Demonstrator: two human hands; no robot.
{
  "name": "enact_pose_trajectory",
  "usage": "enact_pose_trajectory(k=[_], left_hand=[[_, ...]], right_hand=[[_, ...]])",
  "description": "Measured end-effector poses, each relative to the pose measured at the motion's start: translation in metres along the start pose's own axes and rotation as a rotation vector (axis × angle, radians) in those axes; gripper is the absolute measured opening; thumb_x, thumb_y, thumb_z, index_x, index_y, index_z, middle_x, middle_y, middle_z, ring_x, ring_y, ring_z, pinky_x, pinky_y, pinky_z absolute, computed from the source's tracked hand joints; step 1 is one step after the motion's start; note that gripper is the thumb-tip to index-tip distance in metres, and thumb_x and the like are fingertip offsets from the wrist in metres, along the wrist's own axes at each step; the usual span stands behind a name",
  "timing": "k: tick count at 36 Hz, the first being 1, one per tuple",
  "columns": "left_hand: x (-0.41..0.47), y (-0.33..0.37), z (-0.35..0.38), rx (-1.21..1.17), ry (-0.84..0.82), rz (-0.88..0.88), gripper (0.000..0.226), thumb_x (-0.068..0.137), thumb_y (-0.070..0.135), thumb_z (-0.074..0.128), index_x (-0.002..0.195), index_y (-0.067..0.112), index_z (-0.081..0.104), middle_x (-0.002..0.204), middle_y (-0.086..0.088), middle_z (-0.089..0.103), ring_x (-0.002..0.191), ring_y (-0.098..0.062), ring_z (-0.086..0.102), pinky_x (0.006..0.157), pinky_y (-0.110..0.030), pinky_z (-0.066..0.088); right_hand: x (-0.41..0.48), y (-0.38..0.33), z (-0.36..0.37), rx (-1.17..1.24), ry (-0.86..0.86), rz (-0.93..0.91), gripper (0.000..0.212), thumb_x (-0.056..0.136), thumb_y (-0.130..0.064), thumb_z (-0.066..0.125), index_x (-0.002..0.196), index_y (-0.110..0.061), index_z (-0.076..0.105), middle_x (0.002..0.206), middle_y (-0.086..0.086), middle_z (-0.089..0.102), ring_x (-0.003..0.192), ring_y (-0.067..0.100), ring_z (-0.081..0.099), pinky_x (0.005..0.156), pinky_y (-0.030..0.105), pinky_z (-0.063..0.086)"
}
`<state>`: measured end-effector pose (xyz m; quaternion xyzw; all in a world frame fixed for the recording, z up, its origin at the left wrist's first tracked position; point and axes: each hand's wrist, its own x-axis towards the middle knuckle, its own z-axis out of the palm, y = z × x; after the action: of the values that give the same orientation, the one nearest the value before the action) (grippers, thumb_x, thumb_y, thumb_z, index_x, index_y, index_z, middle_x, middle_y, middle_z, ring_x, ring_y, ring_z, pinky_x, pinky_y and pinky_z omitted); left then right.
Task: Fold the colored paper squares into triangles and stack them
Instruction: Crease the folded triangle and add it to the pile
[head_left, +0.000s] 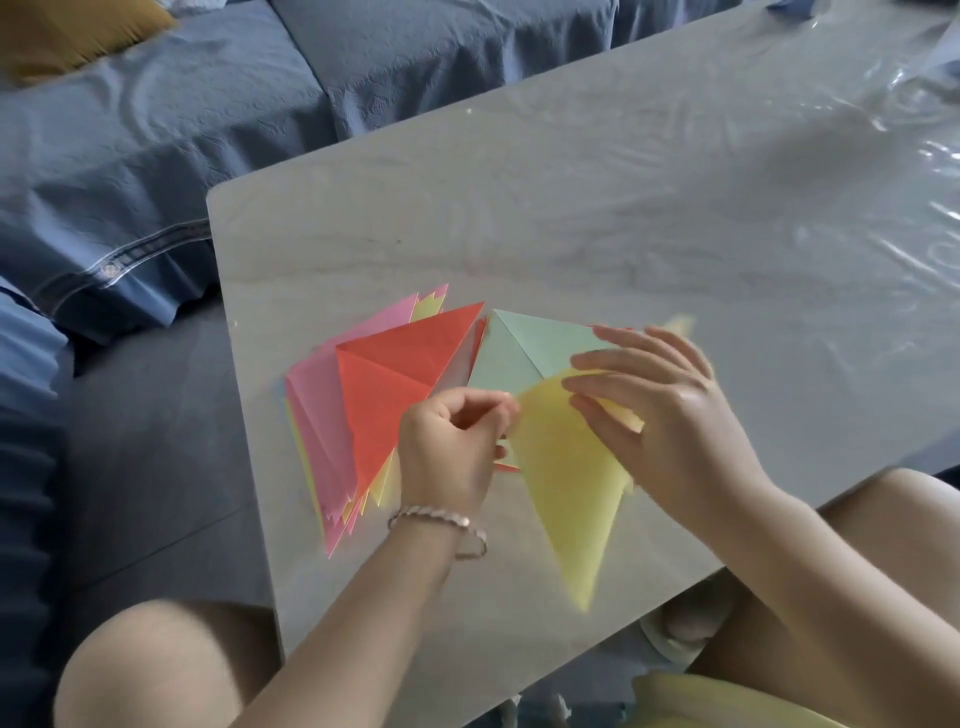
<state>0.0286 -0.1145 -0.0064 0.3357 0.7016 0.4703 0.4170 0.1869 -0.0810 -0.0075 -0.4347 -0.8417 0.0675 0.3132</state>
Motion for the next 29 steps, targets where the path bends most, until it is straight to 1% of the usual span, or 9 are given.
enact_pose_trajectory(k=[2, 4, 9, 14, 16, 18, 23, 26, 29], left_hand=[[0.013, -0.014, 0.004, -0.029, 0.099, -0.091, 0.014, 0.078, 0.007, 0.07, 0.069, 0.016, 0.067, 0.064, 0.001, 0.066, 0.048, -0.008, 0.06, 0.053, -0.022, 0.054], [0.024, -0.027, 0.006, 0.086, 0.164, -0.074, 0.016, 0.078, 0.011, 0.07, 0.067, 0.022, 0.066, 0.067, 0.004, 0.065, 0.055, -0.008, 0.06, 0.055, -0.02, 0.048], [0.033, -0.044, 0.007, 0.313, 0.207, -0.031, 0.014, 0.078, 0.017, 0.069, 0.068, 0.025, 0.066, 0.068, 0.011, 0.063, 0.062, -0.006, 0.058, 0.06, -0.02, 0.045], [0.035, -0.048, 0.008, 0.39, 0.206, 0.009, 0.008, 0.08, 0.016, 0.067, 0.072, 0.02, 0.068, 0.064, 0.012, 0.059, 0.06, -0.004, 0.056, 0.054, -0.016, 0.042], [0.036, -0.049, 0.008, 0.404, 0.208, 0.011, 0.01, 0.079, 0.017, 0.067, 0.07, 0.022, 0.067, 0.065, 0.011, 0.061, 0.064, -0.01, 0.059, 0.059, -0.021, 0.045], [0.036, -0.05, 0.008, 0.402, 0.208, 0.015, 0.012, 0.079, 0.016, 0.067, 0.069, 0.022, 0.066, 0.066, 0.01, 0.062, 0.066, -0.012, 0.06, 0.063, -0.023, 0.047], [0.035, -0.051, 0.009, 0.39, 0.218, 0.02, 0.009, 0.08, 0.015, 0.067, 0.072, 0.019, 0.068, 0.066, 0.01, 0.061, 0.064, -0.01, 0.058, 0.06, -0.021, 0.042], [0.034, -0.052, 0.009, 0.401, 0.222, 0.026, 0.008, 0.081, 0.015, 0.066, 0.074, 0.017, 0.069, 0.067, 0.009, 0.061, 0.063, -0.009, 0.057, 0.059, -0.021, 0.04], [0.034, -0.054, 0.009, 0.418, 0.235, 0.029, 0.009, 0.081, 0.018, 0.066, 0.073, 0.02, 0.069, 0.07, 0.008, 0.065, 0.067, -0.012, 0.06, 0.063, -0.025, 0.047]], right_hand=[[-0.008, -0.001, 0.012, -0.025, -0.056, 0.015, 0.018, 0.081, -0.022, 0.062, 0.092, -0.016, 0.074, 0.113, 0.004, 0.067, 0.118, 0.026, 0.055, 0.102, 0.043, 0.038], [-0.019, -0.001, 0.023, -0.05, -0.175, -0.006, 0.024, 0.085, -0.025, 0.055, 0.099, -0.018, 0.072, 0.123, 0.004, 0.062, 0.124, 0.026, 0.05, 0.104, 0.045, 0.036], [-0.054, 0.002, 0.046, -0.087, -0.475, -0.079, 0.042, 0.09, -0.036, 0.034, 0.105, -0.019, 0.07, 0.115, -0.007, 0.066, 0.113, 0.013, 0.059, 0.095, 0.039, 0.048], [-0.06, 0.012, 0.052, -0.199, -0.49, 0.048, 0.071, 0.099, -0.04, 0.004, 0.107, -0.014, 0.069, 0.118, -0.002, 0.065, 0.111, 0.014, 0.06, 0.094, 0.041, 0.044], [-0.052, 0.017, 0.054, -0.223, -0.454, 0.084, 0.068, 0.099, -0.041, 0.009, 0.107, -0.011, 0.069, 0.117, 0.003, 0.066, 0.11, 0.018, 0.061, 0.093, 0.045, 0.044], [-0.043, 0.024, 0.059, -0.247, -0.402, 0.101, 0.055, 0.094, -0.038, 0.026, 0.105, -0.006, 0.069, 0.115, 0.007, 0.066, 0.108, 0.023, 0.062, 0.092, 0.048, 0.044], [-0.017, 0.044, 0.072, -0.23, -0.376, 0.21, 0.034, 0.082, -0.023, 0.051, 0.101, 0.001, 0.067, 0.112, 0.014, 0.066, 0.107, 0.035, 0.061, 0.088, 0.051, 0.047], [0.001, 0.052, 0.073, -0.226, -0.414, 0.243, 0.036, 0.096, -0.021, 0.044, 0.123, 0.0, 0.054, 0.138, 0.012, 0.048, 0.133, 0.032, 0.037, 0.109, 0.044, 0.026], [0.014, 0.062, 0.073, -0.256, -0.457, 0.256, 0.044, 0.099, -0.028, 0.036, 0.137, -0.008, 0.039, 0.151, 0.003, 0.03, 0.143, 0.021, 0.015, 0.114, 0.036, 0.01]])
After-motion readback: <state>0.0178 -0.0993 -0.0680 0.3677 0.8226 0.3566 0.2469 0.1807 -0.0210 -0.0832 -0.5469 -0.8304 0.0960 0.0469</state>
